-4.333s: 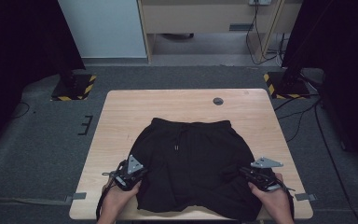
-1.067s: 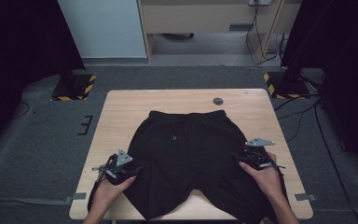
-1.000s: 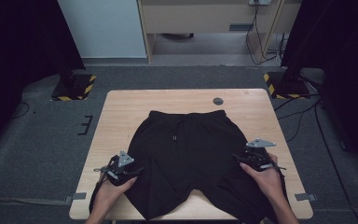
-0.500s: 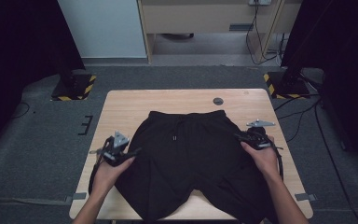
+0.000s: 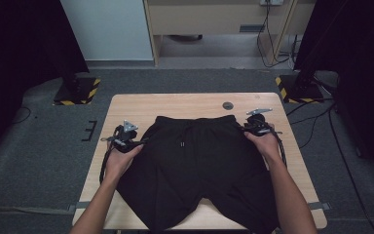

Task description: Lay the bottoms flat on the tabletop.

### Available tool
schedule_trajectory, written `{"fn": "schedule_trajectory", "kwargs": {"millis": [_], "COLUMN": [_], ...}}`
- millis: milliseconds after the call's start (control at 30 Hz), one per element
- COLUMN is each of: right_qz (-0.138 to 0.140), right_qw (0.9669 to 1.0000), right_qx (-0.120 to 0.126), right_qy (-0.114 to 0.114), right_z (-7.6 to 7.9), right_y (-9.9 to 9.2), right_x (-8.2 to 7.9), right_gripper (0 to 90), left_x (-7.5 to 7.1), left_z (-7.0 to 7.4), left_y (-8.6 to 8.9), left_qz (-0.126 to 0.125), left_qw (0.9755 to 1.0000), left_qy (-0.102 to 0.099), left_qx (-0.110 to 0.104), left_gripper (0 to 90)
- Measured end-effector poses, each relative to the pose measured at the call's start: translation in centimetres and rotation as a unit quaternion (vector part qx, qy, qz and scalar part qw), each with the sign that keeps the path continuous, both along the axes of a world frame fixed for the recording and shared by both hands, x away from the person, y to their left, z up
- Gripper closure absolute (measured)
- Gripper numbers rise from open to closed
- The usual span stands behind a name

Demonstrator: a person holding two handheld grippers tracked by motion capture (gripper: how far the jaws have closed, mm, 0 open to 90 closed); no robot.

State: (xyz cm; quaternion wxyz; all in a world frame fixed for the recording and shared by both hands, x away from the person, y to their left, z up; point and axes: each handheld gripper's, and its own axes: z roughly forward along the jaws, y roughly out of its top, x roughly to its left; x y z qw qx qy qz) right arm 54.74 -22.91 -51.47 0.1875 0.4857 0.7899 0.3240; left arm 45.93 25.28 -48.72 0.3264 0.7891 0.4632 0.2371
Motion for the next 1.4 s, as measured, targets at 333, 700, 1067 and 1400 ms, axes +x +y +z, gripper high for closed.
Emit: {"fn": "schedule_trajectory", "kwargs": {"millis": [333, 700, 1067, 1400], "right_qz": [0.027, 0.03, 0.017, 0.003], "right_qw": [0.9996, 0.9995, 0.9998, 0.9997], "right_qx": [0.004, 0.006, 0.005, 0.023], "right_qy": [0.01, 0.004, 0.008, 0.006], "right_z": [-1.2, -1.3, -1.2, -1.0], "right_y": [1.6, 2.4, 2.8, 2.5], "right_x": [0.6, -0.8, -1.5, -1.7], "right_gripper": [71.8, 83.5, 84.0, 89.2], "left_x": [1.4, 5.2, 7.1, 6.2], "left_z": [0.1, -1.1, -3.2, -3.2], "left_y": [0.3, -1.5, -0.4, -1.5], "left_qz": [-0.003, -0.006, 0.006, -0.021], "left_qw": [1.0, 0.9998, 0.9994, 0.9968], "left_qy": [0.002, 0.015, 0.03, 0.076], "left_qx": [-0.007, 0.011, -0.013, -0.014], "left_gripper": [43.7, 42.3, 44.2, 88.2]}}
